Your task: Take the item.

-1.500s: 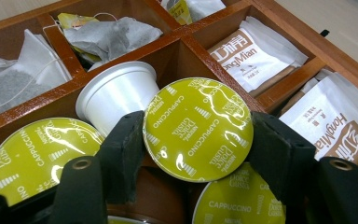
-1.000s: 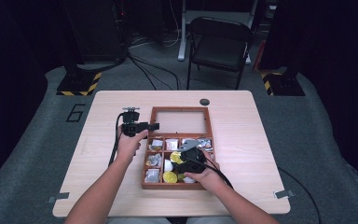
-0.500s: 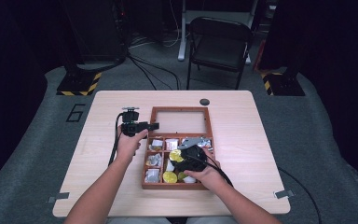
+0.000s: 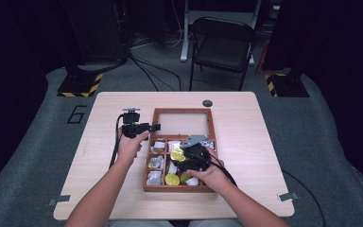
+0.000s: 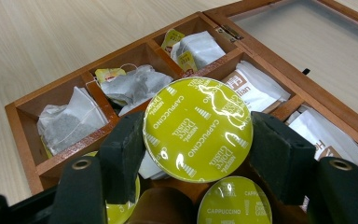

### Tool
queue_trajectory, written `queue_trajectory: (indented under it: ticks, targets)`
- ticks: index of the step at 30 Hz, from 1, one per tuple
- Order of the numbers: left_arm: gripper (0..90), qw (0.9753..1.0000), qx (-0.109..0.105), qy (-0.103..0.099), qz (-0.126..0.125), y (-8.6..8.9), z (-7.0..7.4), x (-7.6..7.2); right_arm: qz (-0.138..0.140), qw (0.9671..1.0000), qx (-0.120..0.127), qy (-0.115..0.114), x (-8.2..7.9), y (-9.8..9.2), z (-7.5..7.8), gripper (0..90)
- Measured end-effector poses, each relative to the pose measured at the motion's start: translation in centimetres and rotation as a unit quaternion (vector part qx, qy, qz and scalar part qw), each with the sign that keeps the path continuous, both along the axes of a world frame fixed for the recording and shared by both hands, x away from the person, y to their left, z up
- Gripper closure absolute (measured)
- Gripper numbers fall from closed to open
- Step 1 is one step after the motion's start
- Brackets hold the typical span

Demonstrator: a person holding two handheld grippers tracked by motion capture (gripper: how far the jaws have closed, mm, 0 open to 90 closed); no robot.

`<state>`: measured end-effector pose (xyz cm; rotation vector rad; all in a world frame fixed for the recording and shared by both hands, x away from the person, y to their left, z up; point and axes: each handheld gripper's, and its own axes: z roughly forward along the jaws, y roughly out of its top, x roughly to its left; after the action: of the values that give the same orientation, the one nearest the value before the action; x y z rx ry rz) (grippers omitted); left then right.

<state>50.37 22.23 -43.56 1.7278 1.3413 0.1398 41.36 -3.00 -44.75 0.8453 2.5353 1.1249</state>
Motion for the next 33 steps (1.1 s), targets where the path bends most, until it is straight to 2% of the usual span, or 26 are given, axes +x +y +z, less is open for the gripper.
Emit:
queue_trajectory:
  ticks: [3, 5, 11, 14, 17, 19, 21, 22, 26, 27, 28, 30, 31, 33]
  targets:
    - [34.7, 1.0000, -0.004, 0.000, 0.005, -0.1, 0.0, 0.0, 0.001, 1.0000, 0.001, -0.004, 0.0, 0.0, 0.1, 36.9]
    - [34.7, 1.0000, -0.001, -0.001, 0.002, 0.0, 0.0, 0.0, 0.000, 1.0000, 0.001, 0.002, -0.1, -0.1, 0.4, 36.9]
    - [34.7, 1.0000, 0.002, 0.000, -0.002, 0.0, 0.0, 0.0, 0.000, 1.0000, 0.000, -0.001, 0.0, -0.4, 0.7, 36.9]
    - [34.7, 1.0000, 0.000, 0.000, 0.002, 0.1, 0.1, -0.1, -0.009, 0.9999, 0.009, 0.008, 0.2, -1.0, 1.0, 36.9]
    - [34.7, 1.0000, 0.001, 0.000, 0.001, 0.2, 0.1, 0.0, -0.017, 0.9998, 0.013, 0.005, 0.6, -1.9, 1.3, 36.9]
    - [34.7, 1.0000, 0.000, 0.000, 0.001, 0.2, 0.1, 0.0, -0.033, 0.9993, 0.016, 0.002, 0.9, -3.1, 1.9, 36.9]
    - [34.7, 1.0000, -0.005, 0.000, 0.007, 0.2, 0.1, 0.0, -0.035, 0.9993, 0.016, -0.002, 1.1, -3.6, 2.1, 36.9]
    - [34.7, 1.0000, -0.005, 0.000, 0.008, 0.2, 0.1, 0.0, -0.048, 0.9987, 0.017, -0.005, 1.4, -4.6, 2.5, 36.9]
    - [34.7, 1.0000, -0.005, 0.001, 0.008, 0.3, 0.1, 0.0, -0.074, 0.9970, 0.019, -0.009, 2.2, -6.6, 2.9, 36.9]
    - [34.7, 1.0000, -0.005, 0.001, 0.008, 0.3, 0.1, 0.0, -0.074, 0.9970, 0.019, -0.009, 2.2, -6.6, 2.9, 36.9]
    - [34.7, 1.0000, -0.003, 0.000, 0.005, 0.4, 0.1, 0.0, -0.091, 0.9956, 0.018, -0.010, 2.4, -7.7, 3.1, 36.9]
    - [34.8, 1.0000, -0.003, -0.001, 0.007, 0.5, 0.2, 0.0, -0.106, 0.9941, 0.020, -0.008, 2.6, -8.9, 3.1, 36.8]
    - [34.8, 1.0000, -0.003, -0.001, 0.007, 0.5, 0.2, 0.0, -0.106, 0.9941, 0.020, -0.008, 2.6, -8.9, 3.1, 36.8]
    - [34.9, 1.0000, -0.004, -0.001, 0.009, 0.5, 0.2, 0.0, -0.128, 0.9916, 0.013, -0.014, 2.9, -10.7, 3.0, 36.9]
